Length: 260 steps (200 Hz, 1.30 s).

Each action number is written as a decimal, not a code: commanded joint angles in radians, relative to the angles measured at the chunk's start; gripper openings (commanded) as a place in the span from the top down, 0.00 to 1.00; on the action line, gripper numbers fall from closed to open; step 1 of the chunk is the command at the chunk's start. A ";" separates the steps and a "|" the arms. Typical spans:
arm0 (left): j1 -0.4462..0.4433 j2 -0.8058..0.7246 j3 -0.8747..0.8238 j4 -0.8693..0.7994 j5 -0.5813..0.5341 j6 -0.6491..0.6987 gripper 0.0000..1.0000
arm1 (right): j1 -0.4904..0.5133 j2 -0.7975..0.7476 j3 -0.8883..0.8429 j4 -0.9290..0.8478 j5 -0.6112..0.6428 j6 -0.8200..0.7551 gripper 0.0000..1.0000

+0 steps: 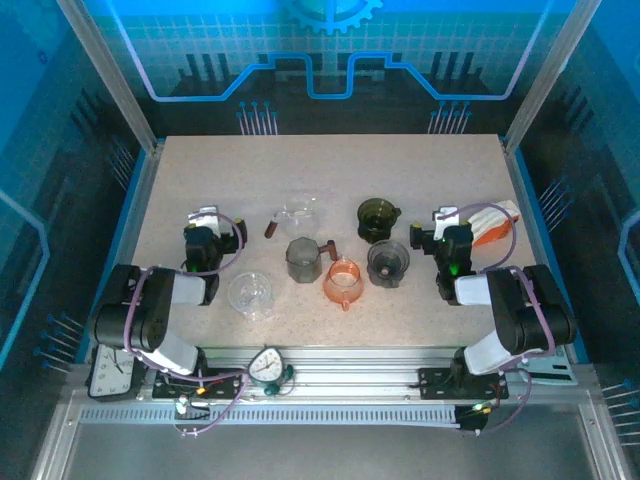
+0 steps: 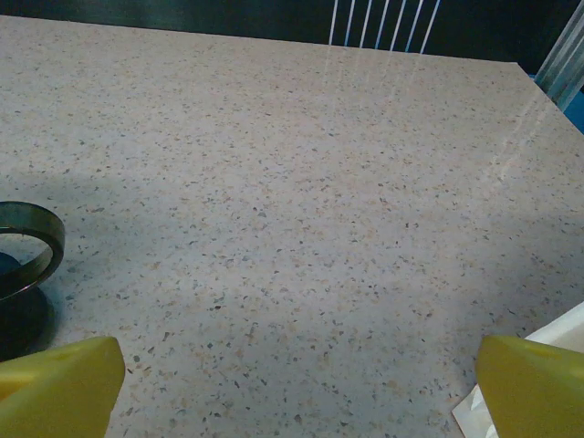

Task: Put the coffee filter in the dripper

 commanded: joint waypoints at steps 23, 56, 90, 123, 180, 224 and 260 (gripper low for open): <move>0.004 0.003 0.014 0.013 0.036 0.027 0.01 | 0.001 0.007 0.009 0.048 0.001 -0.008 0.00; 0.004 0.003 0.013 0.013 0.036 0.029 0.01 | 0.001 0.007 0.008 0.048 0.001 -0.010 0.00; 0.004 0.003 0.013 0.013 0.036 0.028 0.01 | 0.000 0.007 0.009 0.048 0.002 -0.009 0.00; 0.005 0.003 0.013 0.013 0.036 0.028 0.01 | 0.002 0.007 0.009 0.048 0.002 -0.009 0.00; 0.004 0.003 0.014 0.012 0.036 0.028 0.01 | 0.001 0.007 0.009 0.048 0.001 -0.010 0.00; 0.005 0.003 0.016 0.009 0.041 0.026 0.01 | -0.025 0.001 0.008 0.038 -0.056 0.006 0.00; 0.006 -0.085 0.016 -0.067 0.057 0.030 0.01 | -0.031 -0.036 0.005 0.010 -0.052 0.016 0.00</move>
